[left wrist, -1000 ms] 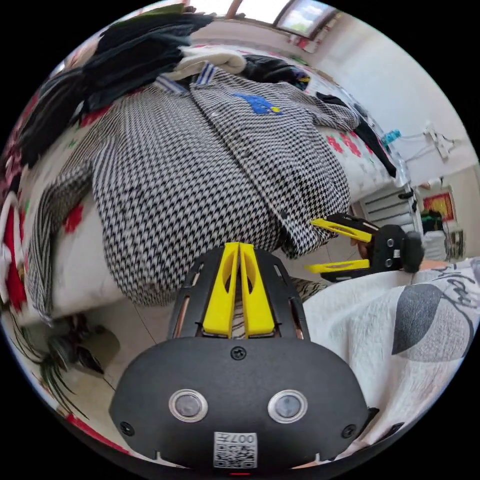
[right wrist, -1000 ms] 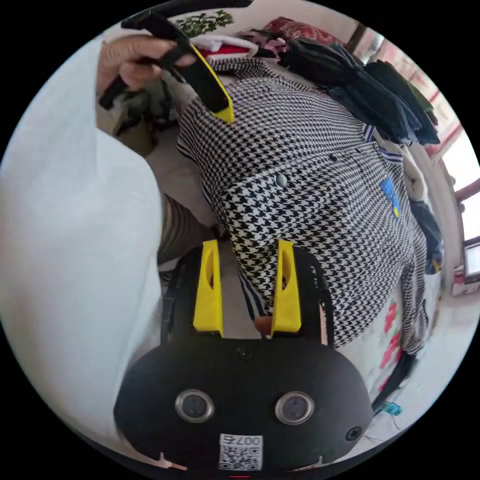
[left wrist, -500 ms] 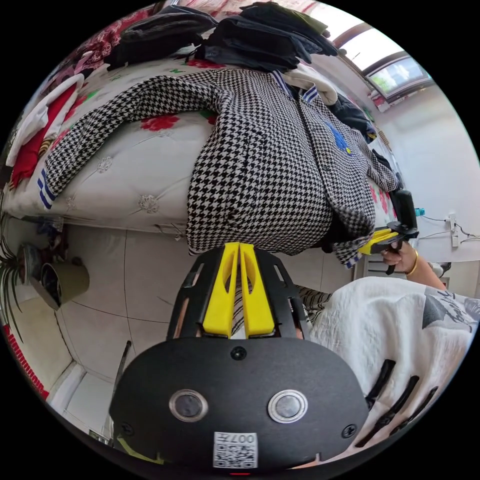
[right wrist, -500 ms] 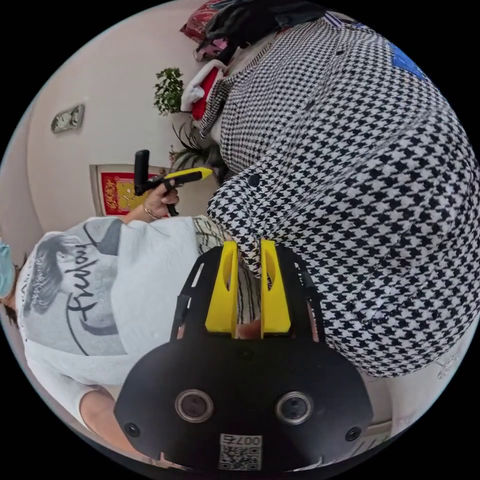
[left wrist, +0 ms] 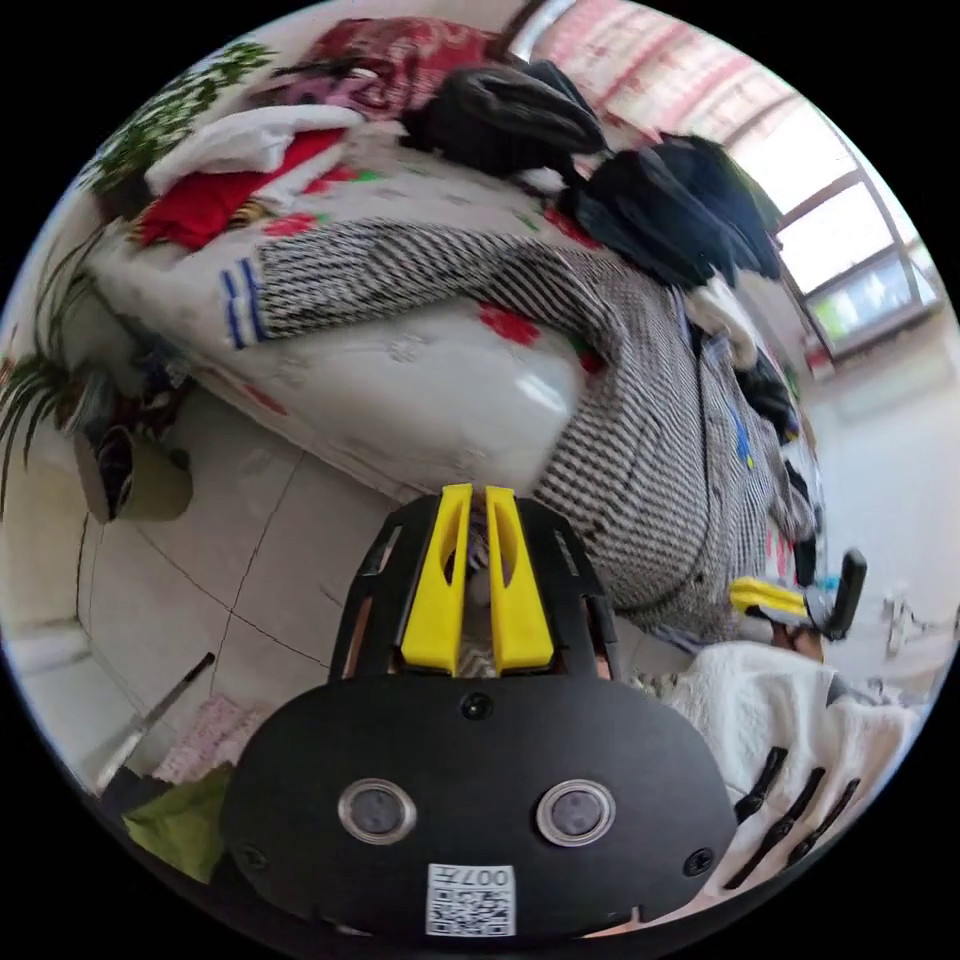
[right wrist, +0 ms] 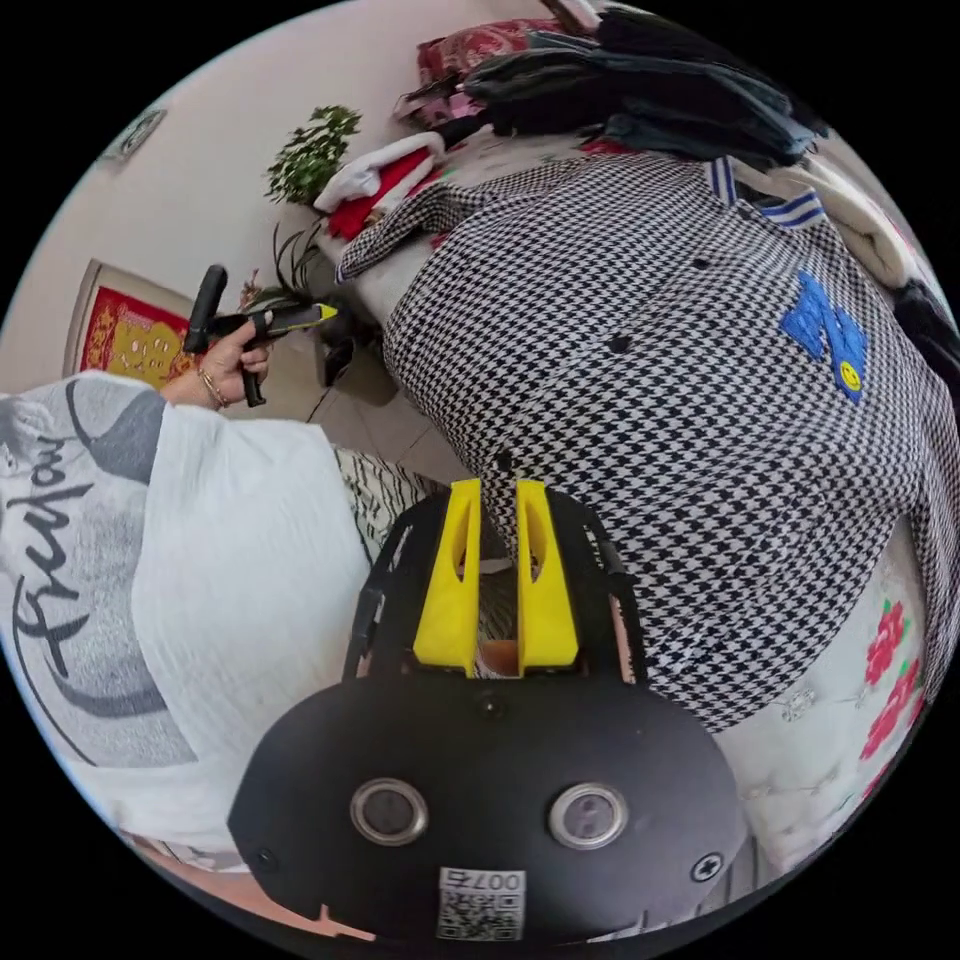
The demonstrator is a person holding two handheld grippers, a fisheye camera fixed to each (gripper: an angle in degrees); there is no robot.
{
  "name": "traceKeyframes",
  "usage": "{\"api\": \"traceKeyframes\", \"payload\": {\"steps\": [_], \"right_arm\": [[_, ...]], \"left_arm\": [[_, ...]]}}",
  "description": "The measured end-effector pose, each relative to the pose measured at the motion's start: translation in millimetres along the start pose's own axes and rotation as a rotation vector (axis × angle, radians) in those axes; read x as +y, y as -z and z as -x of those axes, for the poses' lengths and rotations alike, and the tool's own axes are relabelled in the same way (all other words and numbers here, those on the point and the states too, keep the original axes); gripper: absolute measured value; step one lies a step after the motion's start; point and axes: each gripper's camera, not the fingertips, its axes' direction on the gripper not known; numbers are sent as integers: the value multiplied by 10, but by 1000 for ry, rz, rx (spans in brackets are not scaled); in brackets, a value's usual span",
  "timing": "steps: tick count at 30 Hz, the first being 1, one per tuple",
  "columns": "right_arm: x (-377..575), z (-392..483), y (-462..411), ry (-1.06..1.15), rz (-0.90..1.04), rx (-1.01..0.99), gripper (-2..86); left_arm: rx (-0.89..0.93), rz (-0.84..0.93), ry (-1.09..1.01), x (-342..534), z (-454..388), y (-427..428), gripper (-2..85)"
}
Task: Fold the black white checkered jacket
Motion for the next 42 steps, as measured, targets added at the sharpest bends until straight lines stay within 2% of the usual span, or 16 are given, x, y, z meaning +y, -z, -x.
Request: {"api": "traceKeyframes", "payload": {"steps": [3, 9, 12, 17, 20, 22, 25, 29, 32, 34, 37, 38, 40, 42], "right_arm": [[15, 5, 55, -68, -63, -105, 18], [-44, 110, 187, -107, -105, -85, 1], [-164, 148, 280, -116, -106, -26, -2], [-346, 217, 438, -151, -152, 6, -3], [-396, 279, 493, -184, -174, 23, -3], [-401, 322, 513, -201, -183, 36, -3], [-380, 356, 516, -256, -178, 43, -3], [-321, 371, 570, -335, -198, 40, -3], [-275, 368, 656, -377, -229, 15, -3], [-255, 370, 718, -384, -248, 2, -3], [-236, 349, 807, -378, -270, -1, -3], [-227, 321, 838, -386, -276, -6, -3], [-201, 279, 908, -401, -289, -25, -3], [-145, 257, 1026, -408, -326, -37, -3]], "left_arm": [[-72, -114, 124, -309, 396, 255, 55], [108, -185, 510, -895, 1472, 310, 134], [163, -223, 596, -1061, 1746, 279, 153], [210, -201, 650, -1293, 2002, 95, 152], [232, -132, 766, -1285, 2234, -102, 110], [247, -172, 819, -1189, 2383, -125, 77], [268, -245, 775, -1136, 2507, -57, 5], [369, -355, 667, -1177, 2608, 182, -7], [515, -493, 544, -1347, 2520, 607, -9], [516, -591, 387, -1552, 2244, 1026, -9], [435, -673, 278, -1671, 1956, 1253, -10], [415, -668, 286, -1679, 1926, 1229, -10], [497, -621, 284, -1736, 1744, 1118, -10], [501, -594, 147, -1822, 1249, 1193, -9]]}}
